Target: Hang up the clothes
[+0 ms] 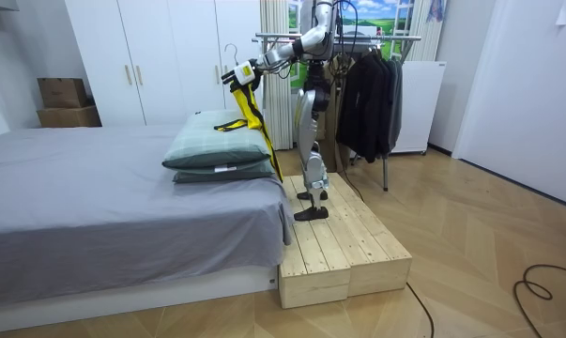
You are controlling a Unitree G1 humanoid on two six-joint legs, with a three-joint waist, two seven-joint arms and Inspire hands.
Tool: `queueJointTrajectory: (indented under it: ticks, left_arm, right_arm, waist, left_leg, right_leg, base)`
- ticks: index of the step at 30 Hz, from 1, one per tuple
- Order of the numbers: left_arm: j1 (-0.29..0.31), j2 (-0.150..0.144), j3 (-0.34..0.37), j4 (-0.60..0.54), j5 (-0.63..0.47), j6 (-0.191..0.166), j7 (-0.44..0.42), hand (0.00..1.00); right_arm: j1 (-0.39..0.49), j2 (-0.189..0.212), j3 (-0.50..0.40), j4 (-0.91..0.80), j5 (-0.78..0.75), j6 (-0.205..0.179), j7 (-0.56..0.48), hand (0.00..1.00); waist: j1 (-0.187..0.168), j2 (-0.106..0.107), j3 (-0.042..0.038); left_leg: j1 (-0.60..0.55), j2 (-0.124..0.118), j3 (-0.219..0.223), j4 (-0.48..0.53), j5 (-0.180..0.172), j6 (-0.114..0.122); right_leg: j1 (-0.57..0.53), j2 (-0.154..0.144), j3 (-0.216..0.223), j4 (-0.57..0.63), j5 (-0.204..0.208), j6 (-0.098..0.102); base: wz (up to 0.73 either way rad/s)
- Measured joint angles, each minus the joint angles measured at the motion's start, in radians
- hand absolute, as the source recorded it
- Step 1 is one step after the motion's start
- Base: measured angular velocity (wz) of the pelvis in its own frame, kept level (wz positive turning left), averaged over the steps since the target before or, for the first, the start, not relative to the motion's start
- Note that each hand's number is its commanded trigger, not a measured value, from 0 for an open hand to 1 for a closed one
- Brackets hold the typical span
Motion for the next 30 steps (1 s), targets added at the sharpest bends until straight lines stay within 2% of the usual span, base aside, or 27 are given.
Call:
queueJointTrajectory:
  ticks: [12,17,22,30]
  left_arm:
    - [0.0,0.002,0.004,0.0,0.007,-0.012,-0.013,0.0]
    - [0.0,0.002,0.035,0.004,0.095,-0.013,-0.018,0.0]
    - [0.003,0.001,0.054,0.049,0.164,-0.023,0.051,0.0]
    - [0.045,0.003,0.105,0.101,0.165,-0.023,0.119,0.0]
  right_arm:
    - [-0.001,0.0,-0.019,-0.009,-0.039,-0.003,0.0,1.0]
    - [-0.001,-0.004,-0.054,-0.015,-0.041,-0.023,-0.004,1.0]
    - [0.0,-0.004,-0.068,-0.032,-0.039,-0.025,-0.016,1.0]
    - [0.0,-0.004,-0.072,-0.034,-0.045,-0.037,-0.036,1.0]
  waist:
    - [0.004,0.0,-0.0006]
    - [0.013,-0.003,-0.0025]
    - [0.033,-0.012,-0.0075]
    - [0.032,-0.017,-0.0078]
  left_leg:
    - [0.0,0.0,0.002,-0.002,0.0,0.0]
    - [0.003,0.0,0.003,-0.005,0.0,0.0]
    - [0.015,0.0,0.004,-0.014,0.001,0.0]
    - [0.017,0.0,0.002,-0.015,0.001,0.0]
  right_leg:
    - [-0.001,0.0,0.0,0.001,0.0,0.0]
    - [-0.002,0.0,0.001,0.001,-0.001,0.0]
    - [0.003,0.002,0.009,0.001,-0.001,0.0]
    - [0.007,0.002,0.0,0.001,-0.002,0.0]
  base:
    - [0.0]
    - [0.0]
    - [-0.03]
    - [0.01]
